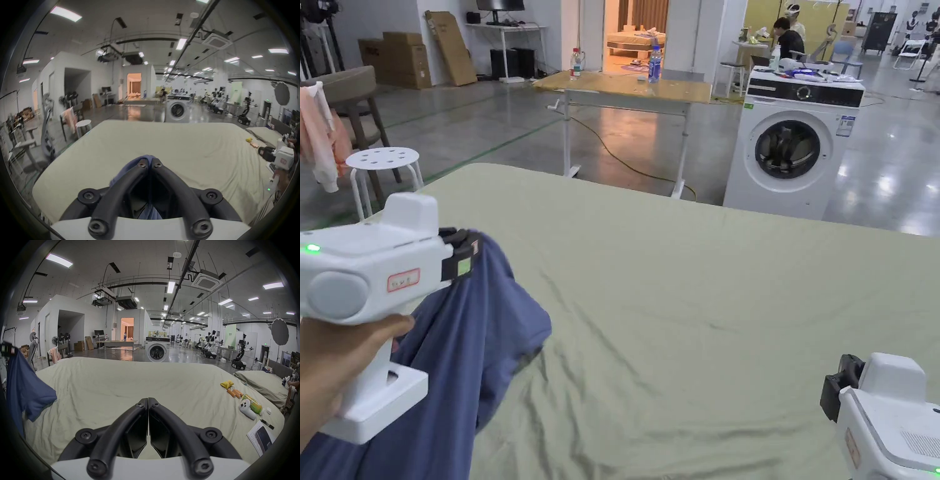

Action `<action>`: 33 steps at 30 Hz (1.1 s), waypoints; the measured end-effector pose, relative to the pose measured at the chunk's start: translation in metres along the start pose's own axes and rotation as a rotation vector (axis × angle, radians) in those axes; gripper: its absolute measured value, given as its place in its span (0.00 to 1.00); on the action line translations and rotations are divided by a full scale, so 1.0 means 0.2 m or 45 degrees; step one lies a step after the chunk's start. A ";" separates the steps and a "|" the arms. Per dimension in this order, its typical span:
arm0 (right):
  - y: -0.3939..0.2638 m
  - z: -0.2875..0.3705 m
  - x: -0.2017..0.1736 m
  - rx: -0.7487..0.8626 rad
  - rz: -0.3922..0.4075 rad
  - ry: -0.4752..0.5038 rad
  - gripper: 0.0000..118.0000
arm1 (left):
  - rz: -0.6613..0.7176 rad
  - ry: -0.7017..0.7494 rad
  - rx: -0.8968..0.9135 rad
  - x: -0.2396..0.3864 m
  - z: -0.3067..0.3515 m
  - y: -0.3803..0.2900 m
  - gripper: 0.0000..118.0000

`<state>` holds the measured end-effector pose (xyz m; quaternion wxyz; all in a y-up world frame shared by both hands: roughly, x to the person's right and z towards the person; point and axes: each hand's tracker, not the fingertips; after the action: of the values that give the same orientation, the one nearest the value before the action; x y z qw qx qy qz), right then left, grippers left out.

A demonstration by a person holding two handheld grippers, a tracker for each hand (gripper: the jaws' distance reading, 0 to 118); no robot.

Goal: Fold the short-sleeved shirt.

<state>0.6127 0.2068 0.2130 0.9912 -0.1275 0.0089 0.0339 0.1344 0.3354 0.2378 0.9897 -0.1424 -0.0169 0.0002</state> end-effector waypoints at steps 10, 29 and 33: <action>0.06 0.11 0.16 0.045 -0.041 -0.065 0.00 | -0.087 -0.337 0.171 0.58 -0.10 0.34 0.00; 0.02 0.27 0.49 0.033 -0.054 -0.195 0.00 | -0.222 -0.804 -0.100 1.69 -0.48 -0.04 0.00; -0.02 0.27 0.51 -0.002 -0.043 -0.195 0.00 | -0.177 -0.757 -0.178 1.68 -0.55 -0.23 0.00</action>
<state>0.7151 0.2236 0.2630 0.9893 -0.1256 -0.0691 0.0269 0.4732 0.2619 0.1568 0.9268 -0.2024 -0.3151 -0.0268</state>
